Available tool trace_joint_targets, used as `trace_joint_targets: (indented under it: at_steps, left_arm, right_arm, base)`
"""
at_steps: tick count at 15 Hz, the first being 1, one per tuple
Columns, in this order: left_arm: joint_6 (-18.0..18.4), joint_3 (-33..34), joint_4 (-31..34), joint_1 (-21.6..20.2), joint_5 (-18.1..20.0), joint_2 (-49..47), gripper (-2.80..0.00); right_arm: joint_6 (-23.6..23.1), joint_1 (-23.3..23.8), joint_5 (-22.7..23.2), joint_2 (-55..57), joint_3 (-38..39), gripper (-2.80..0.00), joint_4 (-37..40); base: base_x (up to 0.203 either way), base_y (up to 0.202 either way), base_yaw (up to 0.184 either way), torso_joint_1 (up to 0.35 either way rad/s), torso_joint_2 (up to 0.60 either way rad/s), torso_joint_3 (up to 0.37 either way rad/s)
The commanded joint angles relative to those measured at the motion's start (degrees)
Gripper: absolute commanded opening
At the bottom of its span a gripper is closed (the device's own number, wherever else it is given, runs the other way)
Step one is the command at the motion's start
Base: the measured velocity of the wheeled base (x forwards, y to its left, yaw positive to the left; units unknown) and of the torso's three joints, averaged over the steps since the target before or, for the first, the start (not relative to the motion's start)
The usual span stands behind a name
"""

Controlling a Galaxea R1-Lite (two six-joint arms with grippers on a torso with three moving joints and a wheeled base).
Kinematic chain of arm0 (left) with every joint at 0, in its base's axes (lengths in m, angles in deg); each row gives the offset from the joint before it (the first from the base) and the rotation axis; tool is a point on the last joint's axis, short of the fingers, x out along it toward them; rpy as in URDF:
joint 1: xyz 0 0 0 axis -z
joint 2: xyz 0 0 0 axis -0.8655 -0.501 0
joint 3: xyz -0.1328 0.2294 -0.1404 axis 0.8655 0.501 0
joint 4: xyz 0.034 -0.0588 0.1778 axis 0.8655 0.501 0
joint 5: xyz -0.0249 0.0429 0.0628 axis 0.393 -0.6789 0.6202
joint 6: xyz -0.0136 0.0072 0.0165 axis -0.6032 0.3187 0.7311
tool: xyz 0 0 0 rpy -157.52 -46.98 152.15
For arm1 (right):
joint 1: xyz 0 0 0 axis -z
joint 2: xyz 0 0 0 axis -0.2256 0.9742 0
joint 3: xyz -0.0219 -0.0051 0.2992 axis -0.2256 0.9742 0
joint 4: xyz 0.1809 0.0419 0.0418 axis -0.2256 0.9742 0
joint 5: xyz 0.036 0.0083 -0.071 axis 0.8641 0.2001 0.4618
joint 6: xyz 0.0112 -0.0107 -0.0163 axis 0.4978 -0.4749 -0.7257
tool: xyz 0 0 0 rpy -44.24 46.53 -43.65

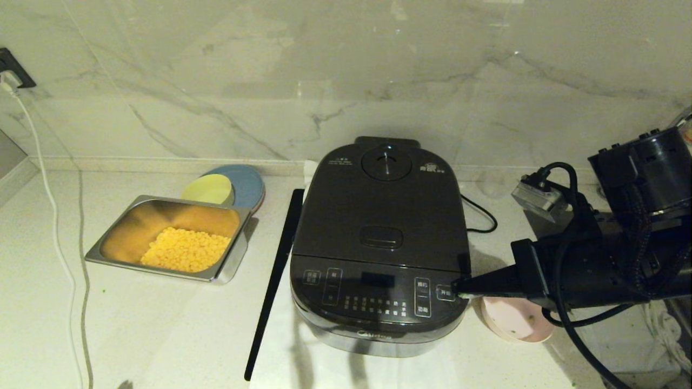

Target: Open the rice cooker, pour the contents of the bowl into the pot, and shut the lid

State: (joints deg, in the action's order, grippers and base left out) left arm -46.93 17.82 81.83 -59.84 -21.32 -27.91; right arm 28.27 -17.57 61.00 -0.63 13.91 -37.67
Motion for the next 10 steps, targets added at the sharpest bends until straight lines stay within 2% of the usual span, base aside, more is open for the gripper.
trace_joint_targets:
  at_steps: [1, 10]
  left_arm:
    - [-0.01, 0.53, -0.02, -0.01, -0.01, 0.00, -2.80]
    - [-0.01, 0.53, -0.02, -0.01, -0.01, 0.00, -2.80]
  right_arm:
    - [0.13, -0.15, 0.20, -0.79, 0.55, -2.80, 0.01]
    - [0.30, -0.15, 0.29, -2.46, 0.75, -2.80, 0.10]
  base:
    - [0.000, 0.000, 0.000, 0.000, 0.00, 0.000]
    - [0.000, 0.000, 0.000, 0.000, 0.00, 0.000]
